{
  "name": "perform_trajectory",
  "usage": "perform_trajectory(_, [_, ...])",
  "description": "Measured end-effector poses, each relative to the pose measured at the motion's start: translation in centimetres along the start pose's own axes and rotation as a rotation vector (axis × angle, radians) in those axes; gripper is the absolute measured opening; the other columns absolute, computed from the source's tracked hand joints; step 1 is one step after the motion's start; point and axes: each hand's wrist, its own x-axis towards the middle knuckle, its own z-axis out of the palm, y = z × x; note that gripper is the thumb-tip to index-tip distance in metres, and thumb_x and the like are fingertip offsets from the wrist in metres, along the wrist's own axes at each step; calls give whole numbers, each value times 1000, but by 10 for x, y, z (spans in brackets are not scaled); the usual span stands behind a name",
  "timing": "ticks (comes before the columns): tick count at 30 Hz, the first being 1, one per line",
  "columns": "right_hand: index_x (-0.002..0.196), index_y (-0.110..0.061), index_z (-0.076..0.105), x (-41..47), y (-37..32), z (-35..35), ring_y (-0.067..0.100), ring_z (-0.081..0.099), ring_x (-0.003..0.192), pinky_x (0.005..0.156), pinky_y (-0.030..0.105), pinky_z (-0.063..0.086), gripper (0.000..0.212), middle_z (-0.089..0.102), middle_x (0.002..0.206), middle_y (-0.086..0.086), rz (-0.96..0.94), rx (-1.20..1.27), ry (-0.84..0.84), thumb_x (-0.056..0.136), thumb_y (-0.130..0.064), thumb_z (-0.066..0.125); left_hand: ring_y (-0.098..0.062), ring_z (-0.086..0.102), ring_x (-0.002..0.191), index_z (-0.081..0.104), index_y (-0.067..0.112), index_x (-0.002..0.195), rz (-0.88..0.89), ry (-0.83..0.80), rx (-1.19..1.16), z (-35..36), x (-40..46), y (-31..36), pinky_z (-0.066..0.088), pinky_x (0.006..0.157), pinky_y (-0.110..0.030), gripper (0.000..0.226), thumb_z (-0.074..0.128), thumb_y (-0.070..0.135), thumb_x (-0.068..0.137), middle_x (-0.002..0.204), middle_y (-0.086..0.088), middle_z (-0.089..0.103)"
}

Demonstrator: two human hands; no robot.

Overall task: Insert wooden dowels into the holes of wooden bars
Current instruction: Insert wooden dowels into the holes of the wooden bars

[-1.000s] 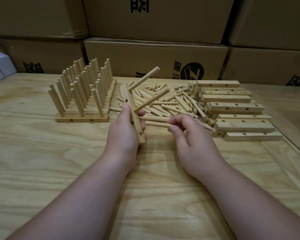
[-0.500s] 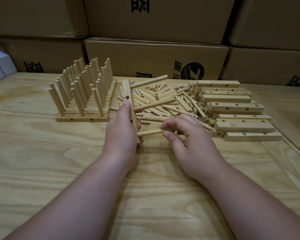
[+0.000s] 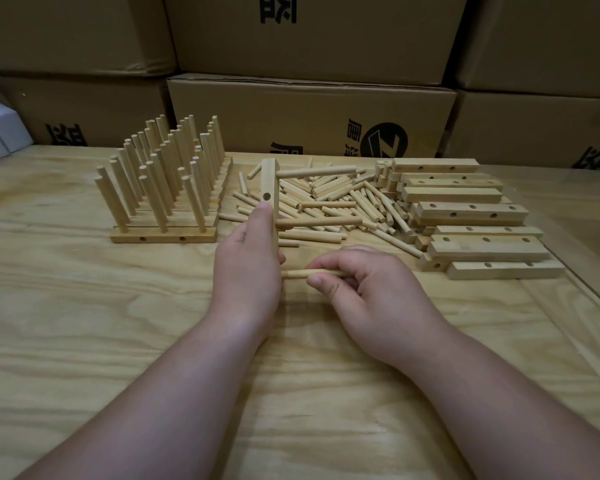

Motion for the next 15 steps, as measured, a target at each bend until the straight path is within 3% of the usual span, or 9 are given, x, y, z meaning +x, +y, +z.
perform_trajectory(3, [97, -25, 78, -1, 0, 1, -1, 62, 92, 79, 9, 44, 17, 69, 91, -15, 50, 28, 2, 88, -34, 67, -12, 47, 48, 61, 22, 72, 14, 7, 18, 0, -1, 0, 41, 56, -36, 53, 46, 73, 68, 57, 3, 50])
perform_trajectory(7, [97, -26, 78, -2, -1, 4, -8, 63, 89, 75, 4, 44, 10, 69, 86, -24, 152, 113, -17, 90, -29, 72, -11, 45, 48, 62, 12, 72, 38, 34, 18, -1, -2, 0, 41, 53, -33, 63, 46, 74, 67, 55, 4, 49])
perform_trajectory(11, [91, -29, 78, -1, -3, 4, -10, 64, 85, 72, 4, 44, 6, 71, 82, -24, 218, 179, -43, 90, -28, 73, -10, 43, 47, 70, 28, 73, 66, 23, -3, -1, -4, 2, 38, 41, -27, 52, 46, 73, 67, 51, 6, 47])
perform_trajectory(15, [85, -34, 75, 0, -6, 2, -7, 64, 80, 68, 4, 43, 6, 73, 80, -17, 283, 231, -78, 90, -30, 72, -7, 44, 46, 75, 28, 81, 120, 13, 5, -2, -7, 2, 38, 39, -22, 48, 47, 67, 77, 51, 7, 47])
